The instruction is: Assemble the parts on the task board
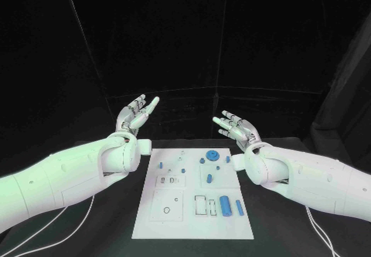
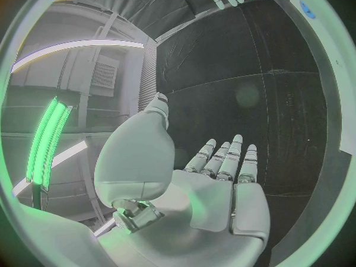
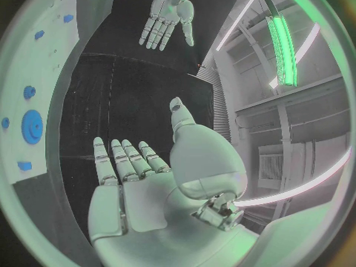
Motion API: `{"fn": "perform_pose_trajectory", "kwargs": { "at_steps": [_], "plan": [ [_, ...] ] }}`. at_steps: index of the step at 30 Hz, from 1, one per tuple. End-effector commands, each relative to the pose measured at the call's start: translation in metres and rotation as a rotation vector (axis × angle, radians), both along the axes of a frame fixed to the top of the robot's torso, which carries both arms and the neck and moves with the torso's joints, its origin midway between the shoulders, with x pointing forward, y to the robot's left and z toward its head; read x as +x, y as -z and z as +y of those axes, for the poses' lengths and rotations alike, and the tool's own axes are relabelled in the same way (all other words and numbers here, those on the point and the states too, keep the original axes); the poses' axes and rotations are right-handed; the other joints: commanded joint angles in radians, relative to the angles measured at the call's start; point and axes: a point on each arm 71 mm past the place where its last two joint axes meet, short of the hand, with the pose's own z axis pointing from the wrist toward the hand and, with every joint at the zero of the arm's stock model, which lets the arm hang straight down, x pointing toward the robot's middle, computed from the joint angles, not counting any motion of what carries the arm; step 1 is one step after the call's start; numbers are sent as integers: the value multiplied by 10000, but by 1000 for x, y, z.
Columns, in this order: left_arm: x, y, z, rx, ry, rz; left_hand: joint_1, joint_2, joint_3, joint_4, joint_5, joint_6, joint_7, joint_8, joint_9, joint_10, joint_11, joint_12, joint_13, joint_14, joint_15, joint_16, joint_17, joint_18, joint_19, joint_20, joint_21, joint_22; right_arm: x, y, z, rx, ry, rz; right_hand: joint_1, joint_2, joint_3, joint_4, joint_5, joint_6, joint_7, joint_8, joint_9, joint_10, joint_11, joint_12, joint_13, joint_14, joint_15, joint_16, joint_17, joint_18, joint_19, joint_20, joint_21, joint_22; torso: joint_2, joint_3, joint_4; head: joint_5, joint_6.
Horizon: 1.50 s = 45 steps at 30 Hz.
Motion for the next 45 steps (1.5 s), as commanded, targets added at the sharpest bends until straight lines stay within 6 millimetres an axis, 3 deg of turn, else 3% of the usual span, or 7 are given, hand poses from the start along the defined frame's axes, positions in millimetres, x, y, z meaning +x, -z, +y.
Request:
{"fn": "perform_pose_trajectory", "kwargs": {
  "at_steps": [1, 7, 15, 24, 30, 36, 45],
  "plan": [
    [1, -4, -3, -498, 489, -411, 120, -10, 8, 61, 52, 62, 737, 33, 10, 95, -12, 42, 10, 84, 22, 39, 13, 100, 11, 56, 37, 15, 2, 0, 11, -230, -1867, 168, 971, 175, 165, -508, 84, 914, 1326, 149, 92, 1290, 250, 164, 101, 1497, 201, 197, 122, 388, 1222, 62, 273, 154, 0, 0, 0, 2, 0],
    [1, -4, -3, -498, 489, -411, 96, 71, 56, 57, 37, 107, 833, 43, 17, 202, 86, 59, 23, 229, 80, 72, 39, 89, 124, 82, 82, 45, 6, 0, 12, -374, -2301, 222, 1603, 142, 484, -1170, 195, 3674, 1116, 568, 325, 5252, 166, 718, 331, 5482, -5, 849, 340, 1101, 4189, 62, 1131, 481, 0, 0, 0, 2, 0],
    [-4, -4, 13, -584, 688, -374, 315, 453, 341, 23, -6, 798, 1030, 148, 88, 1001, 290, 150, 92, 1375, 245, 315, 184, -46, 648, 101, 310, 163, 21, -12, -26, -3930, -1055, -1975, 1886, 146, 843, -1791, 189, 6572, 880, 828, 426, 6943, -288, 845, 299, 7278, -506, 1035, 327, 1304, 5525, -215, 1613, 480, 231, 15, 52, 12, -66],
    [-15, -9, 18, -619, 1124, -582, 1090, 971, 745, -151, -66, 3489, 1042, 574, 295, 4843, 550, 772, 349, 4469, 337, 1182, 473, -172, 3270, 95, 1344, 616, 29, -30, -25, -5943, -1782, -3164, 2006, 174, 1276, -2139, -92, 7563, 632, 762, 413, 8149, -653, 714, 297, 8703, -1015, 1054, 347, 1284, 6842, -761, 2117, 524, 585, 45, 172, -14, 105],
    [-29, -14, 22, -737, 1605, -538, 1415, 1289, 641, -611, -78, 5827, 1010, 879, 417, 6981, 176, 1089, 409, 6051, -128, 1557, 531, 213, 5879, 31, 2262, 901, 36, -44, -19, -8054, -2508, -4013, 2213, -35, 1568, -2145, -121, 8254, 415, 815, 442, 9114, -976, 709, 324, 9768, -1419, 1161, 365, 1279, 7913, -1260, 2779, 771, 920, -23, 280, -185, 183],
    [-41, -18, 14, -871, 2313, -534, 1495, 1532, 513, -958, -76, 6550, 883, 973, 401, 7862, -37, 1210, 402, 6907, -371, 1645, 571, 238, 6755, -183, 2482, 867, 40, -44, -7, -10783, -3420, -4430, 2265, -377, 1749, -2135, 90, 8525, 282, 670, 413, 9496, -1189, 466, 314, 11324, -1858, 1629, 465, 1277, 9080, -1790, 3897, 1316, 1208, -80, 426, -376, 202],
    [-55, -22, 4, -1076, 3009, -530, 1549, 1619, 481, -1106, -77, 6628, 867, 915, 369, 7939, -47, 1118, 380, 6910, -367, 1511, 530, 230, 6804, -190, 2404, 784, 40, -39, 12, -13377, -4245, -4608, 1764, -690, 1932, -2111, -91, 8510, 175, 407, 393, 9162, -1284, 306, 304, 12261, -2093, 3303, 981, 1245, 9823, -2075, 5148, 1996, 1600, -140, 571, -582, 221]
  ]
}}
